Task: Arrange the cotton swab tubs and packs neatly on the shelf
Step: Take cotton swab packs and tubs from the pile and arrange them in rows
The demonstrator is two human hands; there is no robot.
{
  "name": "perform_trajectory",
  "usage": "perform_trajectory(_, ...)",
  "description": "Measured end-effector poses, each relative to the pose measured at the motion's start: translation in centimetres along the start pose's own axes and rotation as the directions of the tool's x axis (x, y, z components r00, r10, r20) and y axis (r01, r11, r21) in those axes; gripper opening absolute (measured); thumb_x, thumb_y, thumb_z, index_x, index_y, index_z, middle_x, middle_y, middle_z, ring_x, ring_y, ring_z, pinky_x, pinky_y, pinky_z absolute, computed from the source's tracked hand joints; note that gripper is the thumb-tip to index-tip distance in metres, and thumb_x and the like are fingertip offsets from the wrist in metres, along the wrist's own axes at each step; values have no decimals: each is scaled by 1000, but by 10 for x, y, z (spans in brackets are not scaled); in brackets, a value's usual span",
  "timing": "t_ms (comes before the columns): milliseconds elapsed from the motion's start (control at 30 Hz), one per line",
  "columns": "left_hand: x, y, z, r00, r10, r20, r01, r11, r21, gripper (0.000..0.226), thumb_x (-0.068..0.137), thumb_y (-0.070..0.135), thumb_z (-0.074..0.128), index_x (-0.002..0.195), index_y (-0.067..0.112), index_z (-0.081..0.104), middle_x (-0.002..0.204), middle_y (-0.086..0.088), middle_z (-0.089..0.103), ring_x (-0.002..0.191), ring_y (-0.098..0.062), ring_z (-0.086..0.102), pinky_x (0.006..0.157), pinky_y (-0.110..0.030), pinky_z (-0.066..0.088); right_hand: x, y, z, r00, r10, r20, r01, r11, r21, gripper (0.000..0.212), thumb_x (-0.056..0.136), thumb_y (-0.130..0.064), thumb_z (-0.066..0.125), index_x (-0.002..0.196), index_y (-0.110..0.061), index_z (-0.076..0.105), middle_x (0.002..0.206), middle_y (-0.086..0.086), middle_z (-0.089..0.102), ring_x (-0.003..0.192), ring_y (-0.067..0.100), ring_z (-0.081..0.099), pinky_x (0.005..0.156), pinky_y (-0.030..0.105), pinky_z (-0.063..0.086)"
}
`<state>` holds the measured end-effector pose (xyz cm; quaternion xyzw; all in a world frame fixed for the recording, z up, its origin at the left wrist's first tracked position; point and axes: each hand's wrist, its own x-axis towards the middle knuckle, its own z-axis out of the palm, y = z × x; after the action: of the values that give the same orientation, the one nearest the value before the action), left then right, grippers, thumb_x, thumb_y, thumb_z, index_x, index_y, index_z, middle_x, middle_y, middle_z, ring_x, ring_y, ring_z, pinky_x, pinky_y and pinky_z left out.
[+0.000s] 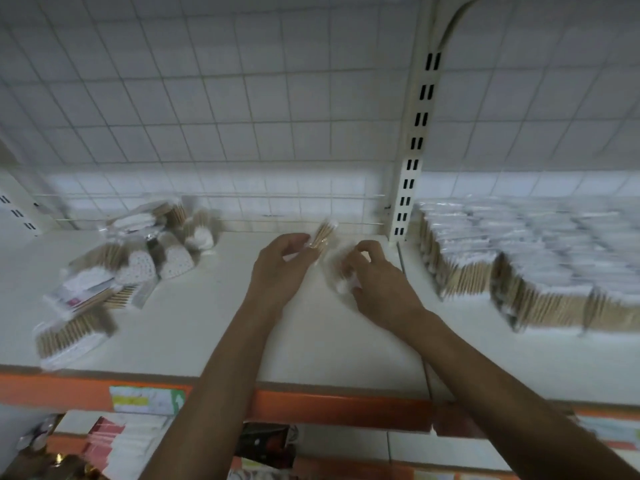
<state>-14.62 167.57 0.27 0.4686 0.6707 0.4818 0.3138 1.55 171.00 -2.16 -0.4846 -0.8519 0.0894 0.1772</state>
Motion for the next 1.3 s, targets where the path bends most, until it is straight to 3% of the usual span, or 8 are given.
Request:
perform_trajectory(233, -23, 24, 50, 995, 58, 76, -53, 996, -67, 45, 66, 44, 64, 108, 31, 67, 111, 15, 66, 97, -3, 63, 94, -36, 50, -46, 28, -19, 1000, -11, -13, 12, 996, 92, 39, 84, -6, 57, 122, -14, 56, 139, 6, 37, 114, 28, 53, 89, 28, 44)
perform_trajectory(367, -32, 33, 71, 990, 100, 102, -100, 995, -13, 34, 72, 40, 66, 106, 36, 66, 111, 17, 65, 97, -7, 64, 89, -31, 51, -62, 43, -34, 935, 14, -355, 56, 981, 187, 29, 72, 5, 68, 96, -9, 62, 106, 8, 55, 99, 28, 55, 84, 23, 43)
perform_trajectory(467, -38, 39, 83, 980, 155, 123, -162, 985, 53, 25, 81, 34, 69, 106, 36, 65, 111, 14, 65, 93, -5, 64, 77, -21, 53, -70, 48, -50, 849, -41, -527, 107, 990, 96, 44, 66, 4, 70, 108, -7, 60, 114, 11, 56, 104, 24, 48, 93, 16, 29)
perform_trajectory(567, -48, 50, 93, 967, 180, 179, -202, 973, 109, 30, 77, 47, 69, 105, 37, 67, 106, 17, 66, 98, -3, 62, 82, -26, 52, -75, 54, -55, 844, -148, -516, 170, 985, -4, 57, 69, -5, 71, 124, -7, 55, 126, 9, 54, 116, 23, 43, 102, 26, 30)
perform_trajectory(700, -61, 62, 101, 953, 221, 209, -248, 962, 115, 29, 81, 47, 63, 107, 35, 66, 105, 18, 66, 97, 0, 60, 78, -17, 44, -80, 68, -56, 821, -124, -557, 156, 988, 9, 38, 79, -16, 59, 117, -14, 57, 106, 2, 64, 98, 21, 49, 84, 30, 40)
perform_trajectory(967, -60, 48, 125, 944, 213, 252, -228, 973, 29, 26, 80, 22, 74, 104, 20, 64, 90, 13, 69, 88, -3, 64, 77, -17, 49, -90, 95, -76, 890, 156, -429, 42, 908, 416, 43, 86, -11, 64, 126, -10, 47, 98, -2, 57, 72, 12, 60, 63, 22, 45)
perform_trajectory(1100, -59, 47, 135, 946, 262, 189, -293, 943, 160, 11, 83, 23, 71, 88, 15, 66, 62, 14, 60, 55, 5, 52, 54, -6, 38, -86, 109, -86, 861, 61, -506, 72, 968, 240, 30, 82, -2, 62, 111, -8, 58, 98, 6, 62, 75, 18, 59, 66, 25, 44)
perform_trajectory(1300, -59, 42, 150, 923, 331, 195, -383, 830, 406, 28, 82, 32, 70, 76, 7, 59, 63, 0, 58, 59, -11, 54, 60, -22, 41, -81, 130, -94, 885, -6, -466, 40, 997, 64, 20, 75, -4, 67, 95, -8, 67, 83, 5, 68, 84, 27, 55, 66, 26, 41)
